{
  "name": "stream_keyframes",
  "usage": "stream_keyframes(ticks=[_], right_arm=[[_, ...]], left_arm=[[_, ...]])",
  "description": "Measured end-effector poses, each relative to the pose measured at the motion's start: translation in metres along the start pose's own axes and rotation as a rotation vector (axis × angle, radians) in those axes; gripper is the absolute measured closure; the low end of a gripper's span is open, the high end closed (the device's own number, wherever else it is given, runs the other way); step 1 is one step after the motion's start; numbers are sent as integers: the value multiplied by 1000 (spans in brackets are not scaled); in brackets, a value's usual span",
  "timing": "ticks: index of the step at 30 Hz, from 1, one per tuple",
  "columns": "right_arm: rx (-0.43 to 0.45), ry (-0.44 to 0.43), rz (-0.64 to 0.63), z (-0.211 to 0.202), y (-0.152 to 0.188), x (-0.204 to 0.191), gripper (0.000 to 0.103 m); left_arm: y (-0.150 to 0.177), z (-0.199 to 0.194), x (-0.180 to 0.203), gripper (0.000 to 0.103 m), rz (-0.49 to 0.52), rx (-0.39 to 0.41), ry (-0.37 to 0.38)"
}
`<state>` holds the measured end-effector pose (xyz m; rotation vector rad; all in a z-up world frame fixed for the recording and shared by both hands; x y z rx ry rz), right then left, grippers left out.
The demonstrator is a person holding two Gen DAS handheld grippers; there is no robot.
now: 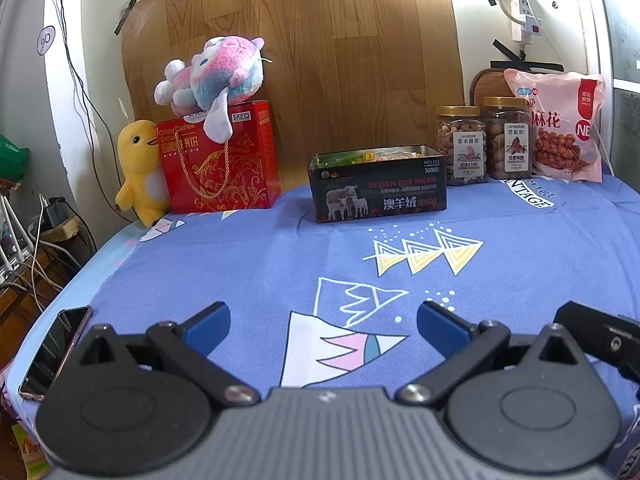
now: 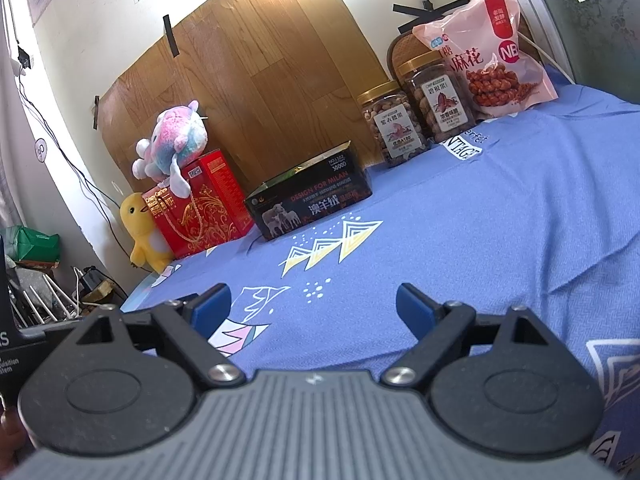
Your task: Organize snacks
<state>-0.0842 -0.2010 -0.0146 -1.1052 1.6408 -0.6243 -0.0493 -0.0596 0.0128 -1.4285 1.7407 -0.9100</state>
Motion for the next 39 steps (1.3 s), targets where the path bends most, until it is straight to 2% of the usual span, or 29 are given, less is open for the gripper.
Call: stream_keyframes(ticks=[39], right_arm=[[0,0,-1,0,0,0,11]], left_arm=[[5,4,-4,0,0,-9,-4]])
Point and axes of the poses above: each gripper's, at about its wrist camera, not at the fingertips, and z roughly the way its jaws point, x to its right, y to its underside, the point moved 10 cm from there along z, roughly the way its jaws point, and after that the axes turned 7 degrees about y, right-handed, at the moved point
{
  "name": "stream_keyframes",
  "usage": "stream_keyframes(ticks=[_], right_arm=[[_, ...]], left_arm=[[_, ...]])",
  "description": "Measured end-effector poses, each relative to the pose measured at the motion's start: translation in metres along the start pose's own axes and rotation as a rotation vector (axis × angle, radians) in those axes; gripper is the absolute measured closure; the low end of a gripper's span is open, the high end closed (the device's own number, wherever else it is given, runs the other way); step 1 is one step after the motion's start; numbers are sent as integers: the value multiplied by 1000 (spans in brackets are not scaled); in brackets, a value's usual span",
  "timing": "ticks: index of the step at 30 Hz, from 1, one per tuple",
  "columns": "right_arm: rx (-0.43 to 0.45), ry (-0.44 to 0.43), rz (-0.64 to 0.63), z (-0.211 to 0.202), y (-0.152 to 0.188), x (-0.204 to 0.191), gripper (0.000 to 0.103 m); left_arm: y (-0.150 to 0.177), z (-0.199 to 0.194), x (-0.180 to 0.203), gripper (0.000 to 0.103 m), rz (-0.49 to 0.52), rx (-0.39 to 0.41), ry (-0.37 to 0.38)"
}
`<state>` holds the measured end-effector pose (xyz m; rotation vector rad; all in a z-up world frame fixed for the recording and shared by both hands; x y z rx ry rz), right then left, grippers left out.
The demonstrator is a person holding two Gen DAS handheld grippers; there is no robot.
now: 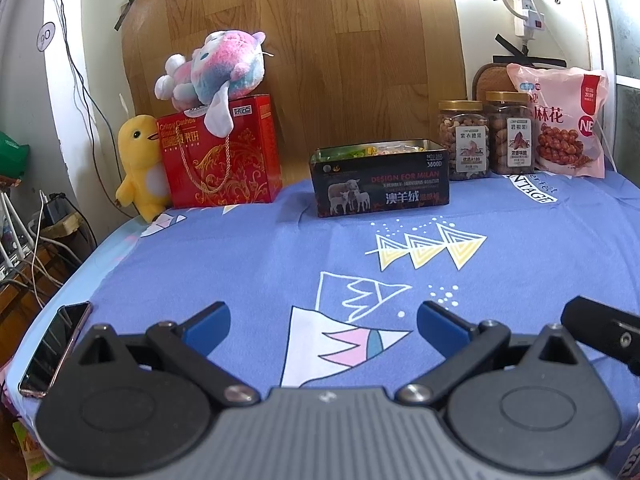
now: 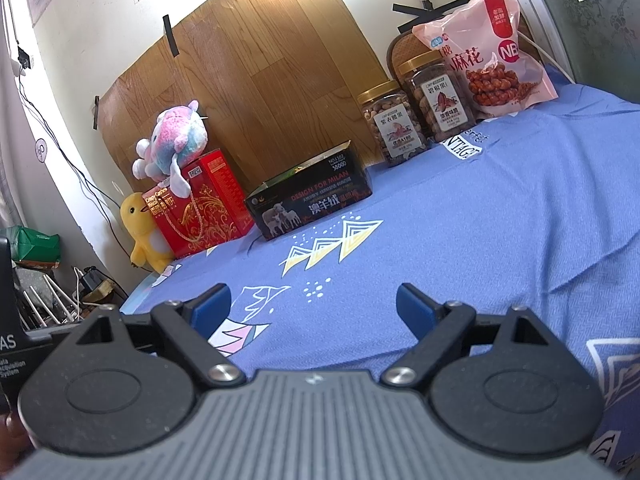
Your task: Organize snacks
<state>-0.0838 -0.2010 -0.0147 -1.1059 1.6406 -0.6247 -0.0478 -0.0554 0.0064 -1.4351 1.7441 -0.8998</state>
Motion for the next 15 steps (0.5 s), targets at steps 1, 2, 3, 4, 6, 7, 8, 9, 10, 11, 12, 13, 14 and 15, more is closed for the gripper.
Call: stream_keyframes(ticks=[1,2,3,4,6,7,8,9,10,11,12,13,14,15], right_arm=[[0,0,0,0,0,0,11],[-1,0,0,0,0,0,11],[-1,0,0,0,0,0,11],[-2,0,0,0,0,0,11],[-2,1,1,0,1,0,11],[-2,1,1,-1,2,0,11],[-1,2,1,-1,2,0,11],[0,2,1,0,1,0,11],[-1,2,1,0,1,0,11],[-1,2,1,0,1,0,11],[-1,2,1,0,1,-1,11],[-2,2,1,0,2,0,11],[-1,2,1,-1,2,0,11],[-1,3,2,-1,1,-1,11]], left_arm=[[-1,1,0,0,1,-1,1],[-1,1,-1,0,1,-2,1],[-1,1,-1,0,1,-4,1],[0,1,-1,0,2,-5,0],[-1,2,-1,0,3,-6,1],[-1,2,-1,0,3,-6,2],[-1,2,-1,0,3,-6,2],[-1,2,-1,0,3,-6,1],[-1,2,-1,0,3,-6,1],[-1,2,-1,0,4,-6,2],[-1,2,-1,0,4,-6,2],[-1,2,-2,0,4,-7,3],[-1,2,-1,0,4,-6,2],[-1,2,-1,0,4,-6,2]])
Point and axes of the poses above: each gripper's, at about its wrist camera, not at the fingertips, and z roughly the way its jaws point, x to its right, y to its underside, the point moved 10 cm from there along z, roughly the way its jaws point, and after that the axes turned 7 degrees about y, right-handed, at the moved point
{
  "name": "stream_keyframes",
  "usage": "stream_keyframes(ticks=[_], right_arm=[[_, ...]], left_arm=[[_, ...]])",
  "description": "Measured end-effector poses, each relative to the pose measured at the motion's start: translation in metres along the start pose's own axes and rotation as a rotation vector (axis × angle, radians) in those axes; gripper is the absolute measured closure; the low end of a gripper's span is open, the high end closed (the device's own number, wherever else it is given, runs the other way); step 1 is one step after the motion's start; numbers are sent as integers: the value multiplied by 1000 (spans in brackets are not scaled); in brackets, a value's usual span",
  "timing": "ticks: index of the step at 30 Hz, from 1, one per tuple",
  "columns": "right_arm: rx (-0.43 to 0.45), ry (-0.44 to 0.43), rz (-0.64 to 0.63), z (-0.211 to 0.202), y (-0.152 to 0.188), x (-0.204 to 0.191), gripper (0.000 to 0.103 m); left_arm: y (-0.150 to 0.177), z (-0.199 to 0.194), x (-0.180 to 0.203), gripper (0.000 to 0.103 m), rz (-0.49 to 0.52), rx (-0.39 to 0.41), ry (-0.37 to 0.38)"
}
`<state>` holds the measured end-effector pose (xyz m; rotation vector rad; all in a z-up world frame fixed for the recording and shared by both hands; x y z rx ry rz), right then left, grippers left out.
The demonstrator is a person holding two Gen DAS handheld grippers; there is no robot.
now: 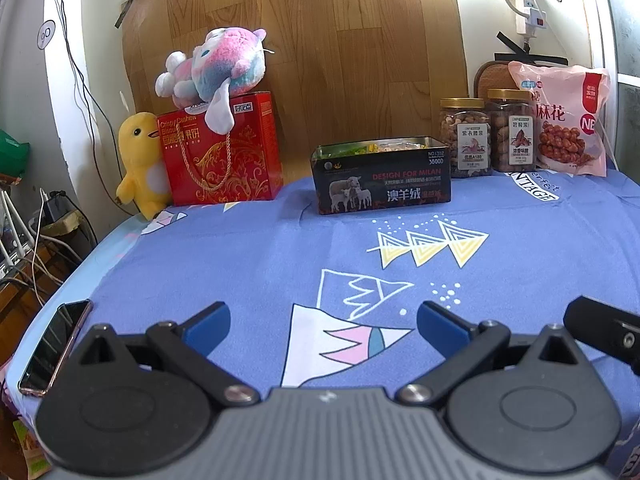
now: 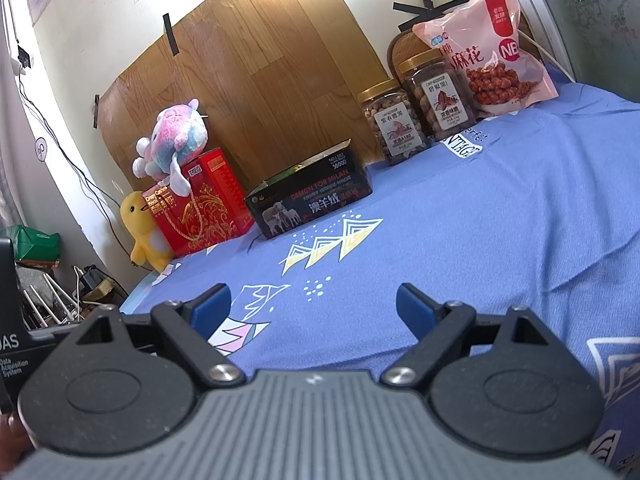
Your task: Organize snacks
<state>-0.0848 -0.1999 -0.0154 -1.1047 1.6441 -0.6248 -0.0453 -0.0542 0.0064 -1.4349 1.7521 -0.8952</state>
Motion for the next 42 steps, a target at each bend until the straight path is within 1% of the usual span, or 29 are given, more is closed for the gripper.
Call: stream_keyframes(ticks=[21,42], right_arm=[[-1,0,0,0,0,0,11],[1,6,-3,0,0,0,11]], left_arm=[[-1,-1,-3,0,10,12,-17],[-1,1,-3,0,11,5,-3]])
Point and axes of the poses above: each gripper's, at about its wrist camera, not at the fingertips, and z roughly the way its jaws point, x to its right, y to its underside, the point moved 10 cm from there along z, roughly the way its jaws point, and after that the axes turned 7 degrees about y, right-handed, at the moved point
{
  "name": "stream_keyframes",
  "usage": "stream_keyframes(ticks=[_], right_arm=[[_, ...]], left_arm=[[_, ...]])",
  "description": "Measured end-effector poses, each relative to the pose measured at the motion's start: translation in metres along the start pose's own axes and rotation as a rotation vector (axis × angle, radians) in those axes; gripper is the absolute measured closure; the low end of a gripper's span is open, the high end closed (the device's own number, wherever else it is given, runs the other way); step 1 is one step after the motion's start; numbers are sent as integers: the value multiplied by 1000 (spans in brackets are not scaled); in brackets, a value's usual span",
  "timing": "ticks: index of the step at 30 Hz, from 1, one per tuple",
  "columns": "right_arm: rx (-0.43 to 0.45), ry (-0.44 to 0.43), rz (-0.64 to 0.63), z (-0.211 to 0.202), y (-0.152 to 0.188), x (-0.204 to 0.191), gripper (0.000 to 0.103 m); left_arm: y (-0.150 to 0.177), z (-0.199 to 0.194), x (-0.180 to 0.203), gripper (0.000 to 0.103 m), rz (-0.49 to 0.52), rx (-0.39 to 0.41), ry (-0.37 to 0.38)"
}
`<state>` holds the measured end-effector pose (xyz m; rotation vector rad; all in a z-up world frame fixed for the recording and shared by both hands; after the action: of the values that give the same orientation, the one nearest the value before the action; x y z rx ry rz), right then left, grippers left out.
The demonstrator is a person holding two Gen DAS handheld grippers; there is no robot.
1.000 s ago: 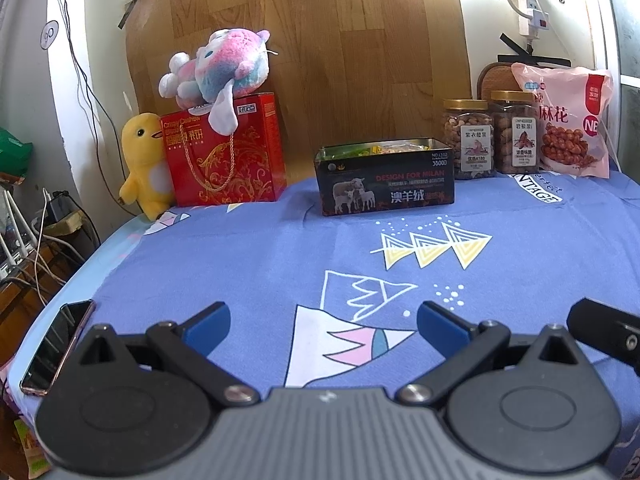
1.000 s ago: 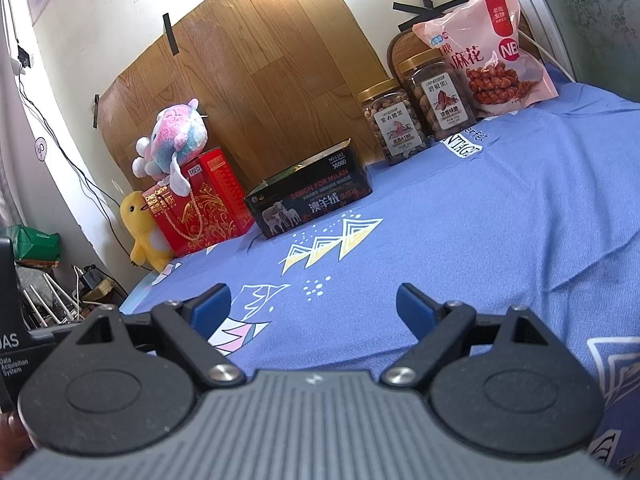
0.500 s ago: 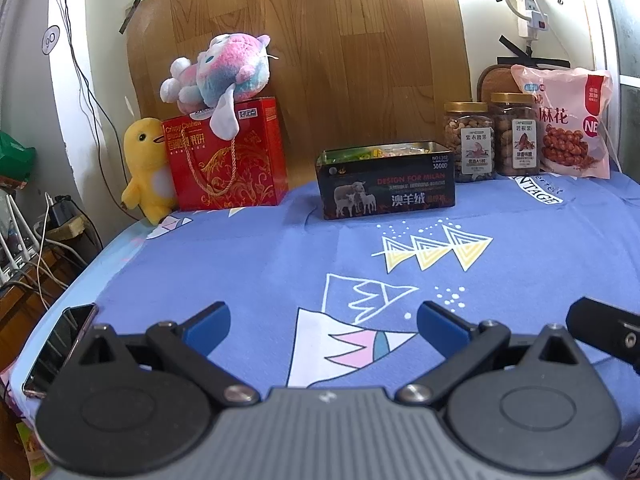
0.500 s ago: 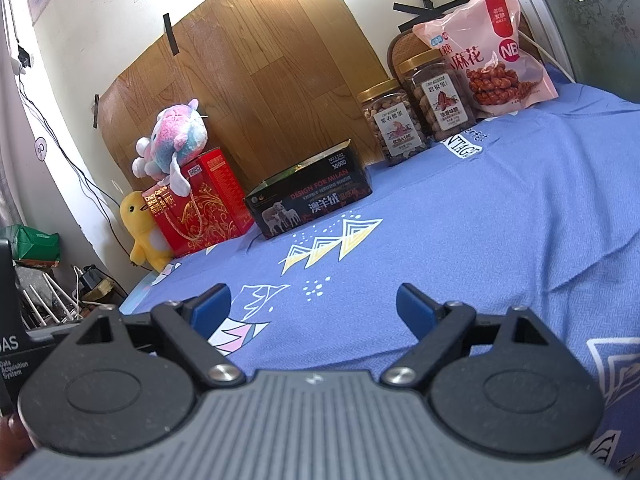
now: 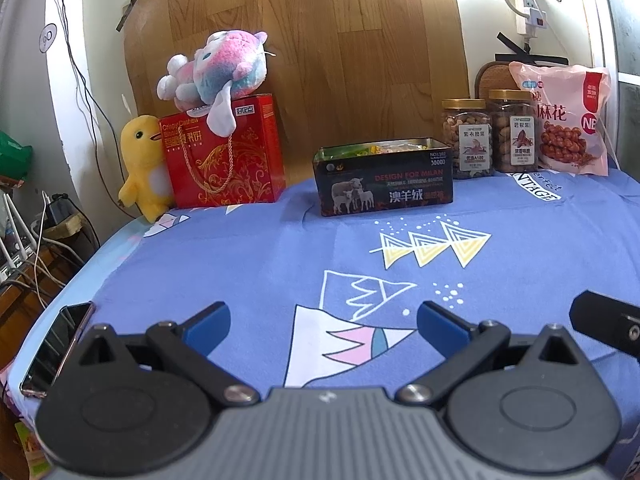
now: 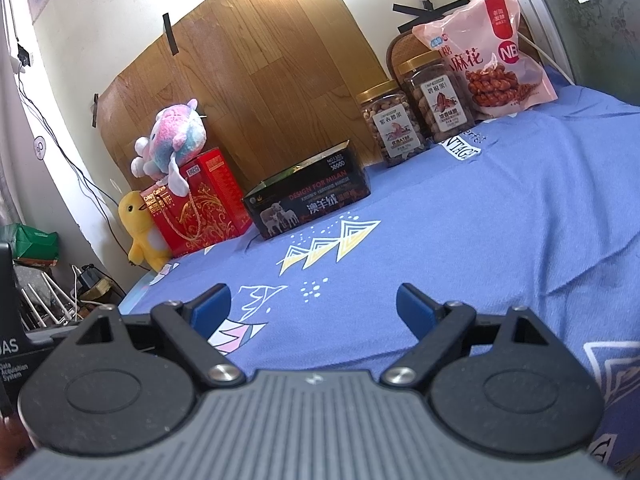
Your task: Organize snacks
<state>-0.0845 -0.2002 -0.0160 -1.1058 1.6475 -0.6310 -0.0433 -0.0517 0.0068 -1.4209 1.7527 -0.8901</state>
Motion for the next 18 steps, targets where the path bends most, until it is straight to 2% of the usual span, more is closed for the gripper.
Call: stream_keyframes(ticks=[8,18], right_arm=[[0,25,-9,0,-3,7,11],[-14,56,-44,26,-11,13,11]], left_arm=[[-1,11,2,0,-16,-28,20],[-13,46,-2,0,-47,-77,42]])
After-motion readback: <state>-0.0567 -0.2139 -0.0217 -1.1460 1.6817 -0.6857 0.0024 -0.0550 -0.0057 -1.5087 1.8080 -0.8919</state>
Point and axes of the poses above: each gripper's, at about its wrist camera, not at the fingertips, and z roughly the way its jaws point, x to its right, y to its underside, the point moved 10 cm from there along z, roughly the way its jaws point, and after that the axes turned 7 degrees about y, right-handed, at the moved point
